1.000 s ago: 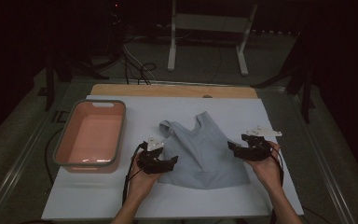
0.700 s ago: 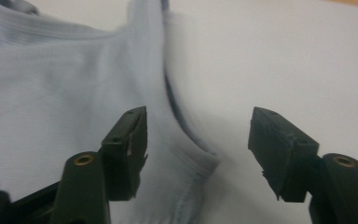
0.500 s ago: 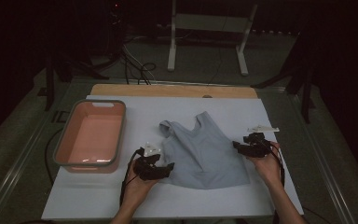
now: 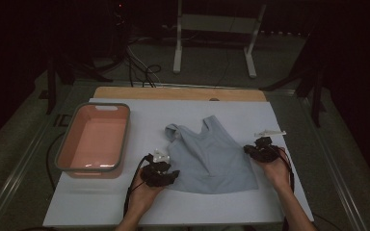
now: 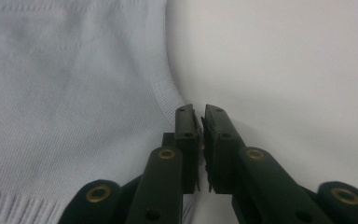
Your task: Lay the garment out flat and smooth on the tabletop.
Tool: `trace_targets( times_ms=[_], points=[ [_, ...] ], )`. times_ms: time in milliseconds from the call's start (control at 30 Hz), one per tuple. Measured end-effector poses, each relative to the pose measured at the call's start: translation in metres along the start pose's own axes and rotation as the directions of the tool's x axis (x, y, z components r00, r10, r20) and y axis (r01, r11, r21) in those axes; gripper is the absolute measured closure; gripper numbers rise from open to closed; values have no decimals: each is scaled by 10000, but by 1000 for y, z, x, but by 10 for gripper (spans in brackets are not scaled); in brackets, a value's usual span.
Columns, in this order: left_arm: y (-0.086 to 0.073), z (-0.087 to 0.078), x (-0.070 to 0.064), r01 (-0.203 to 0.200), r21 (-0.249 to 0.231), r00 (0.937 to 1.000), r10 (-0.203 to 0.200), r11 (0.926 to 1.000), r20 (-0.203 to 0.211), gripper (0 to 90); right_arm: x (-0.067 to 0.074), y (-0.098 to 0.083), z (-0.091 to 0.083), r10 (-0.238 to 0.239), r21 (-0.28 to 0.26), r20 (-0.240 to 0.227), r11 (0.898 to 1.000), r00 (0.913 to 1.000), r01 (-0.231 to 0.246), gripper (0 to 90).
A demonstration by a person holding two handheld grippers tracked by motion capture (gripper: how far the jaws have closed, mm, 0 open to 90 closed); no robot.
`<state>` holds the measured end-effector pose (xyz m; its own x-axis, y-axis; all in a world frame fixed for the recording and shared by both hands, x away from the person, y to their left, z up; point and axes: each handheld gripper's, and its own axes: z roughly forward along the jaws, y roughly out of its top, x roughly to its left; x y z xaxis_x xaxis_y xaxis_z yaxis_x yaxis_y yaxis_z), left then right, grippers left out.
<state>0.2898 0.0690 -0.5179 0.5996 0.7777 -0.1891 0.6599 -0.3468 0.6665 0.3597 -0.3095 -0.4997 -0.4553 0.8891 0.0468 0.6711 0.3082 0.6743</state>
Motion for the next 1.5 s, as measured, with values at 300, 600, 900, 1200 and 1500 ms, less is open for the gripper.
trace_targets(
  times_ms=[300, 600, 900, 1200, 1500],
  points=[
    [7, -8, -2, 87, -708, 9996, -67, 9975, 282, 851, -7, 0, -1, 416, -335, 512, 9986, 9978, -400, 860],
    [7, -16, 9, 714, -950, 9974, -723, 9929, -62, 858, -7, 0, 3, 408, -336, 1261, 9988, 9912, -368, 870],
    [2, -19, 4, 501, -521, 9986, -492, 9974, 190, 856, -3, -3, 2, 100, -33, 1269, 9999, 9919, -96, 868],
    [-3, -23, 0, 415, -388, 9989, -406, 9984, 233, 854, 4, -16, -5, 200, 154, 989, 9996, 9949, -216, 645],
    [-6, -27, -2, 335, -342, 9989, -323, 9989, 335, 853, 14, -32, -19, 345, 555, 219, 9978, 9992, -357, 536]
  ],
)
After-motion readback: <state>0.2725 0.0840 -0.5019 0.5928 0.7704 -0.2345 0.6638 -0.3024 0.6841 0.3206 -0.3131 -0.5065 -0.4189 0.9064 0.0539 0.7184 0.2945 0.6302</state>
